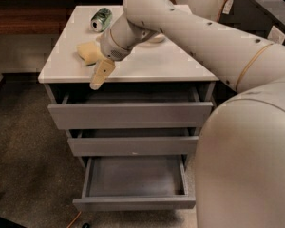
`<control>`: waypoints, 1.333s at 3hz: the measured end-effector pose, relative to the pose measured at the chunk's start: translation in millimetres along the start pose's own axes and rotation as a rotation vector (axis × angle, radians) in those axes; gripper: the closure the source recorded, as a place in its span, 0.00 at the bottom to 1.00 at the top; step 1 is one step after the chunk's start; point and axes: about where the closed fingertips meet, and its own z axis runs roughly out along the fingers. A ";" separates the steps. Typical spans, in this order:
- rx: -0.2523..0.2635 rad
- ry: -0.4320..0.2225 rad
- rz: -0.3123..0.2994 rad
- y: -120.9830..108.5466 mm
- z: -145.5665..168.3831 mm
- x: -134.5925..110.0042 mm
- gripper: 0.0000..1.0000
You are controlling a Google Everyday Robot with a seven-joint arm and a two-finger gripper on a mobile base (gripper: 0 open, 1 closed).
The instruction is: Place sponge into bottom drawer
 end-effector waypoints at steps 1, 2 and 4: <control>-0.005 -0.012 0.014 -8.0 6.0 -0.6 0.00; -0.015 -0.030 0.020 -15.4 14.7 -5.3 0.00; 0.027 -0.102 0.083 -42.4 15.1 -1.5 0.00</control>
Offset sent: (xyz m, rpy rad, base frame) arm 0.0299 0.0186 0.0019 0.0545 0.0286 0.0060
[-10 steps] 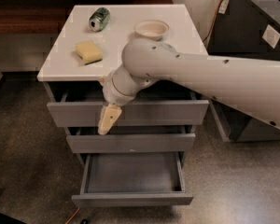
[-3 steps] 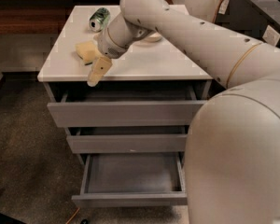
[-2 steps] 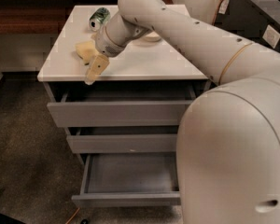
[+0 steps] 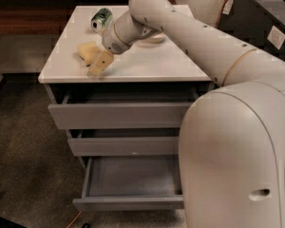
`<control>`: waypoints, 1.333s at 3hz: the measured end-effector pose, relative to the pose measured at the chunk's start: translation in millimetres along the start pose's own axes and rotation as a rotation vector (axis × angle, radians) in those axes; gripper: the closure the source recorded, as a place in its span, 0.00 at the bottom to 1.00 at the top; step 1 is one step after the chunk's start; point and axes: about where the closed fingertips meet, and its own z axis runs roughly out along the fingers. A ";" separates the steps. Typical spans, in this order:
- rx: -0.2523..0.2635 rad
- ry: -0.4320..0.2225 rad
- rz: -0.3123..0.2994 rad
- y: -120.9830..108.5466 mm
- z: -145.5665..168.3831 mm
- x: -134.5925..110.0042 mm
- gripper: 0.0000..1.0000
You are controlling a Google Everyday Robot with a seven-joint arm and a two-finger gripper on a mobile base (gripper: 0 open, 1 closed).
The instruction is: Place sponge into bottom drawer
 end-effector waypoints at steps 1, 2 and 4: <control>0.038 -0.031 0.037 -8.9 -3.0 7.1 0.00; 0.074 -0.082 0.084 -23.3 1.1 12.3 0.00; 0.100 -0.135 0.151 -46.6 14.7 17.1 0.18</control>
Offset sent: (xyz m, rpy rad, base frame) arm 0.0368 -0.0203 0.0008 0.1674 -0.0108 -0.1252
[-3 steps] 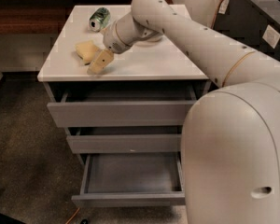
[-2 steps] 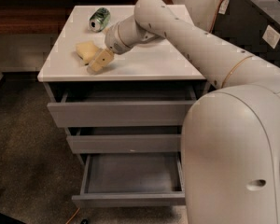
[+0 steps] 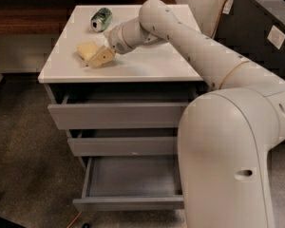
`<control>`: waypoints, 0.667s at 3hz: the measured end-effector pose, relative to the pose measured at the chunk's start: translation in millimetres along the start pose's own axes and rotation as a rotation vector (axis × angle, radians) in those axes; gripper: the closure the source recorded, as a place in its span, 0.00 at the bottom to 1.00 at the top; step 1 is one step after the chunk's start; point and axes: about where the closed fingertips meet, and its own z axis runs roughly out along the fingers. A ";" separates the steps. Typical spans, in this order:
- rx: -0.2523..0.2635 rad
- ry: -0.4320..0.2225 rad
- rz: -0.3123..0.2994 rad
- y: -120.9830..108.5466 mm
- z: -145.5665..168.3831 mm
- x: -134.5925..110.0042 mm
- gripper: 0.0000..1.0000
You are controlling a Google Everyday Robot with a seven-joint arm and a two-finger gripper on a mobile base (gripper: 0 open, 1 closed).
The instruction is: Place sponge into bottom drawer
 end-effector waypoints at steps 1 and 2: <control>0.006 -0.018 0.025 -5.5 6.0 3.9 0.50; 0.009 -0.040 -0.009 1.1 3.9 -2.8 0.80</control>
Offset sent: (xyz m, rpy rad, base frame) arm -0.0015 0.0049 0.0015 0.0444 -0.0283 0.0122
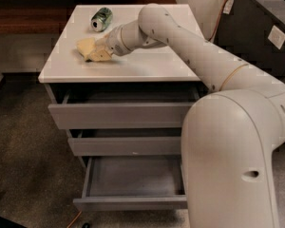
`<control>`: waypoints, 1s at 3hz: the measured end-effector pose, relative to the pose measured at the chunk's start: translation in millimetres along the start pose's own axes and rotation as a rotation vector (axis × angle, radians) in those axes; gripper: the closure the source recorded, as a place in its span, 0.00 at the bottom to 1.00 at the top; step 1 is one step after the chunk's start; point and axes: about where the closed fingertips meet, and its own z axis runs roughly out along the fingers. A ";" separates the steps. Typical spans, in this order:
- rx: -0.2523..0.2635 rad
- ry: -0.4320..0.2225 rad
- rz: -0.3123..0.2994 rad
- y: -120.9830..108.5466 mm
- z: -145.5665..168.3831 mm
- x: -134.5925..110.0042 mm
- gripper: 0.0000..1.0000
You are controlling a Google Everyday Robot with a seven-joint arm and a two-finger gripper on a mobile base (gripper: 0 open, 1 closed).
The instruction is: Place sponge into bottom drawer
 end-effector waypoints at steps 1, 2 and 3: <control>-0.020 -0.012 -0.066 27.8 -1.2 -9.0 0.99; -0.050 -0.019 -0.163 73.8 -8.1 -11.6 1.00; -0.157 0.016 -0.268 162.7 -6.6 17.0 1.00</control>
Offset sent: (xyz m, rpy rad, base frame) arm -0.1662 0.0448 -0.0650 -0.1318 -0.1203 0.2806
